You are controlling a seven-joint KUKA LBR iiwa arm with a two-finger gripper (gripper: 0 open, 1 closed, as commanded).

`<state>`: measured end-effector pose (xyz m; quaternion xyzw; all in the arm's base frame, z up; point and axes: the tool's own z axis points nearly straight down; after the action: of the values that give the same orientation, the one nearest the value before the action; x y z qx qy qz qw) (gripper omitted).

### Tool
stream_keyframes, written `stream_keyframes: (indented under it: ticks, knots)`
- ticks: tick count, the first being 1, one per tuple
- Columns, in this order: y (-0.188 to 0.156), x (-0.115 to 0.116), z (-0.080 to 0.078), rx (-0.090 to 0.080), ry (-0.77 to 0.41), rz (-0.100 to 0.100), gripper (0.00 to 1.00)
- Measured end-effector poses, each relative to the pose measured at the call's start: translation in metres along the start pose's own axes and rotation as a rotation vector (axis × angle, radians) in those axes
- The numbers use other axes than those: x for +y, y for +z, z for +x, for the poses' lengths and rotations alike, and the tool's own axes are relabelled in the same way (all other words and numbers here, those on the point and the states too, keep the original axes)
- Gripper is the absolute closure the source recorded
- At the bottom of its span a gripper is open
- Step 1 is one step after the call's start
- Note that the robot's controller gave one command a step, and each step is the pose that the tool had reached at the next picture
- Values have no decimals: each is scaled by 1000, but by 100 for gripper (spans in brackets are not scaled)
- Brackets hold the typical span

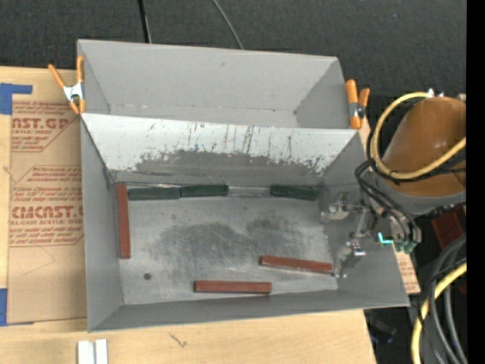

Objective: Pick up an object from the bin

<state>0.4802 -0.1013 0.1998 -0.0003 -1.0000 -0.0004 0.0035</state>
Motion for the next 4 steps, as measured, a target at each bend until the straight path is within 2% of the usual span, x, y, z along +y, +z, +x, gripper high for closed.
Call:
stream_keyframes:
  ticks: [1,2,3,4]
  knots:
    - [-3,0,-2,-8,-1,1,0]
    - [65,8,-4,-13,-63,2,0]
    - [125,9,-27,-13,77,0,100]
    - [125,9,-27,-13,77,1,100]
